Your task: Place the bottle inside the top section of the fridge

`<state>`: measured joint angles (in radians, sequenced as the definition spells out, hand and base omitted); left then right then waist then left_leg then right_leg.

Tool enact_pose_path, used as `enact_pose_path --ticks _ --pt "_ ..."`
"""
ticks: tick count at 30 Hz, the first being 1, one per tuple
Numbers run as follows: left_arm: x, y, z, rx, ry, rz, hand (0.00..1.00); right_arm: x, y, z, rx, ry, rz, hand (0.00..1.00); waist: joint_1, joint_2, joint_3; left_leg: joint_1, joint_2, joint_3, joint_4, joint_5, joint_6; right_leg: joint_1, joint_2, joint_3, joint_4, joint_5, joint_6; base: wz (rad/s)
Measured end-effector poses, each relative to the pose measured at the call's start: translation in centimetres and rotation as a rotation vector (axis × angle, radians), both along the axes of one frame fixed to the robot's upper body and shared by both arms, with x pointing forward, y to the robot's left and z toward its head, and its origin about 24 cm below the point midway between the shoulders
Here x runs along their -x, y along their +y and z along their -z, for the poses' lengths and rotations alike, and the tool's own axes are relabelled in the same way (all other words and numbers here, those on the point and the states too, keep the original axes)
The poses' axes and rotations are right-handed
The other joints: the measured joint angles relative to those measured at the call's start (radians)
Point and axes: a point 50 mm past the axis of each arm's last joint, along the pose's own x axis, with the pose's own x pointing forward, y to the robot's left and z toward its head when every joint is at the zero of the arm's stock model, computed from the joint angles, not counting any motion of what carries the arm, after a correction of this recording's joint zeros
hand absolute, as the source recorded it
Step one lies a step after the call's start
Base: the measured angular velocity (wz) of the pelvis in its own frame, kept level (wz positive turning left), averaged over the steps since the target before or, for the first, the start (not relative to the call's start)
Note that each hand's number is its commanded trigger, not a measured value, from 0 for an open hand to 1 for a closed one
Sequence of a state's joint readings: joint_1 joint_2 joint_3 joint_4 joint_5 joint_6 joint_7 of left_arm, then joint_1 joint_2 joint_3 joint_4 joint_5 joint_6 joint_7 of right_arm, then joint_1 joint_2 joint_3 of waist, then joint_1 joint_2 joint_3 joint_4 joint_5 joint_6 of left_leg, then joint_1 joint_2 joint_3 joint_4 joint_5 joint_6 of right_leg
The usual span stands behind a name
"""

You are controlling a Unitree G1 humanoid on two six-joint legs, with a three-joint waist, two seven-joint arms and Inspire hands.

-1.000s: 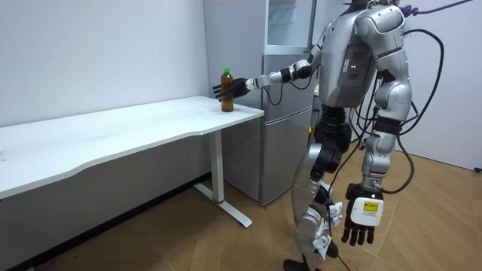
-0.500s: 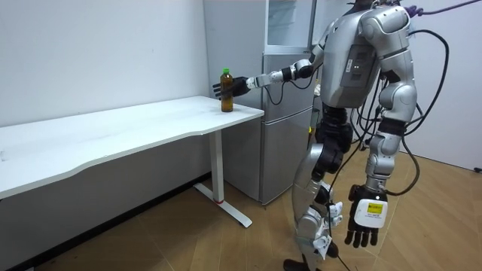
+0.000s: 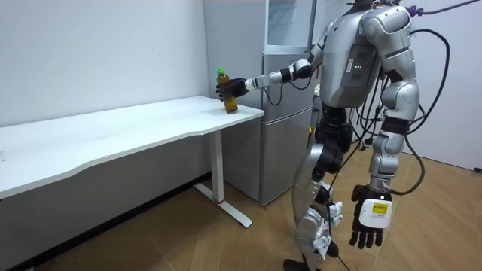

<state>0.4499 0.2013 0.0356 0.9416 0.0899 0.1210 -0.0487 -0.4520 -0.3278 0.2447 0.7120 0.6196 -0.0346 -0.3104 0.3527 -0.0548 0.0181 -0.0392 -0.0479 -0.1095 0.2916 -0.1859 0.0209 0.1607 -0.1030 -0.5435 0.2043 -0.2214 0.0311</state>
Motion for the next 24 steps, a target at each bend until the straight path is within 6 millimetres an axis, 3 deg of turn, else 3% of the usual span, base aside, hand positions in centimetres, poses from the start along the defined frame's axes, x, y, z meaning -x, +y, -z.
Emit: enact_pose_path --ticks 9,14,24 --pt "-0.2 0.1 -0.1 -0.004 -0.016 0.006 0.0 -0.1 0.7 0.1 -0.062 -0.006 -0.092 1.0 0.002 -0.002 -0.0018 -0.002 0.003 0.021 0.0 0.0 0.0 -0.004 0.0 0.016 -0.001 0.0 0.0 -0.04" --pt "-1.3 0.5 -0.4 -0.015 -0.069 0.003 0.0 -0.2 1.7 -0.3 -0.069 -0.019 -0.165 1.0 -0.004 -0.009 -0.0102 -0.003 0.006 0.032 -0.002 0.0 0.001 -0.025 -0.001 0.025 0.001 0.0 0.0 -0.11" --pt "-2.5 1.0 -0.5 -0.046 -0.112 0.005 0.0 0.2 4.7 -4.0 -0.083 -0.205 -0.364 1.0 -0.065 -0.001 -0.0096 0.025 0.017 0.08 -0.026 0.001 0.001 -0.021 0.001 0.068 -0.001 0.001 0.0 -0.09"
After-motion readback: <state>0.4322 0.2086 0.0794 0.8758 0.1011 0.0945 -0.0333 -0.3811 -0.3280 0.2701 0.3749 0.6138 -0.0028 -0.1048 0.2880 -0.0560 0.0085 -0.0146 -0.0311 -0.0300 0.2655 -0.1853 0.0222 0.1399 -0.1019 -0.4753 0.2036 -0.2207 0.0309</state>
